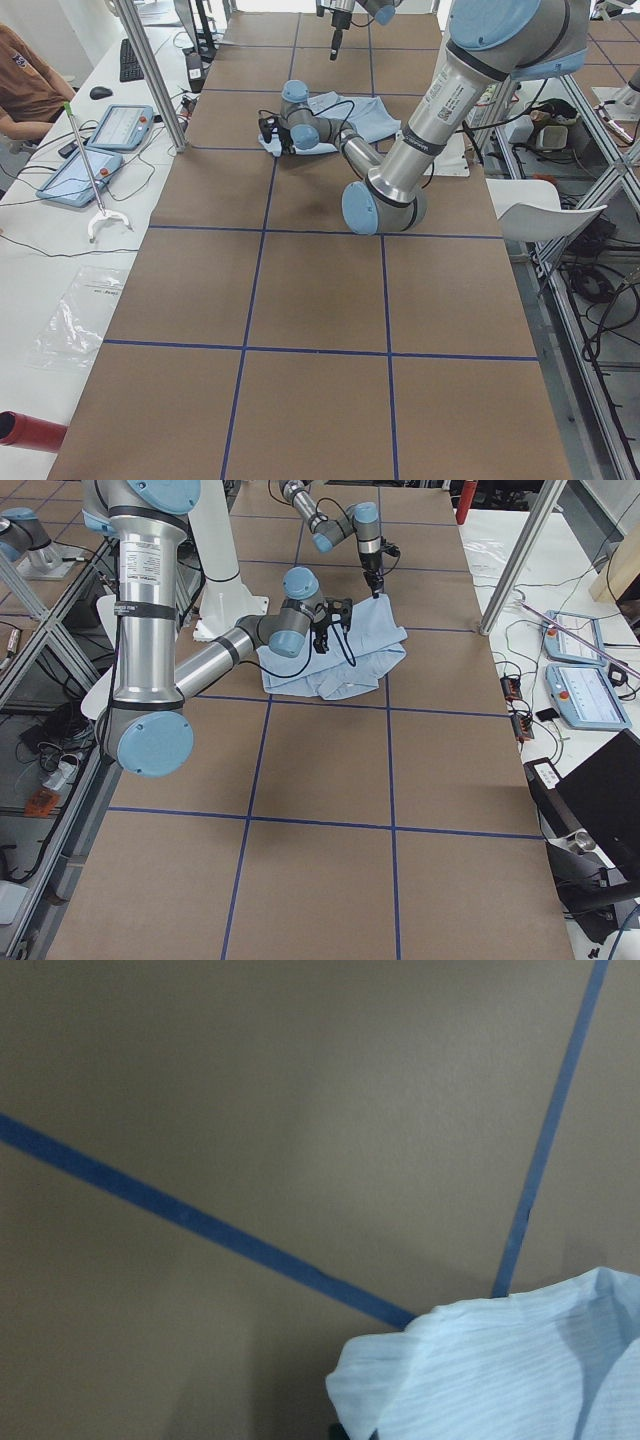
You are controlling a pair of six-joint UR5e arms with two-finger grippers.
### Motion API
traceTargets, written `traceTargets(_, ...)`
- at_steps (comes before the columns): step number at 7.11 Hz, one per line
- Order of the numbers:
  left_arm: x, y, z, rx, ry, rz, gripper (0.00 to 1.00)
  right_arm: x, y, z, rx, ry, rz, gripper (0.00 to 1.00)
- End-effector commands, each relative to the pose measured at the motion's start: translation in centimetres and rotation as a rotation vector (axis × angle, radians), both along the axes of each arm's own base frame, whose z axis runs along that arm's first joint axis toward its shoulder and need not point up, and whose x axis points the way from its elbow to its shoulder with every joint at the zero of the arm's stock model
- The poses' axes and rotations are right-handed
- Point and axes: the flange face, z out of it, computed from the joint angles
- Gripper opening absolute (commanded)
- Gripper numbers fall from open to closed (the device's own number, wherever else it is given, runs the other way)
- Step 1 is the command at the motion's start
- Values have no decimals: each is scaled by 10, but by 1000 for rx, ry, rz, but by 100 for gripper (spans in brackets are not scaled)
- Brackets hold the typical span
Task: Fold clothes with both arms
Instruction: 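Release the shirt and withdraw the left gripper while the right gripper approaches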
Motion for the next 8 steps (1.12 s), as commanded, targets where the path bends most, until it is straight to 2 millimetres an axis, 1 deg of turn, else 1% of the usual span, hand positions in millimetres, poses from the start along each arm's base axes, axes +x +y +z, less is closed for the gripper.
traceTargets(1,-10,-69,17,40,-104,-65,0,1,-1,0,-3,-1,4,100)
traceTargets(2,-8,-88,11,67,-117,-100,0,2,0,0,-7,-2,6,100)
traceTargets(3,-1,-104,18,130,-90,-148,0,1,0,0,-7,-2,4,100)
traceTargets(4,5,-115,30,225,-6,-193,0,0,-1,1,-7,0,6,100)
traceTargets(5,12,-124,28,258,15,-221,0,0,-1,0,-6,-1,7,100)
traceTargets(6,21,-125,25,281,18,-234,0,-1,-3,2,-8,3,10,100)
traceTargets(7,25,-122,29,310,17,-227,0,-4,-4,2,-7,2,8,100)
traceTargets(8,24,-122,30,317,13,-225,71,-6,-5,-2,0,-3,6,100)
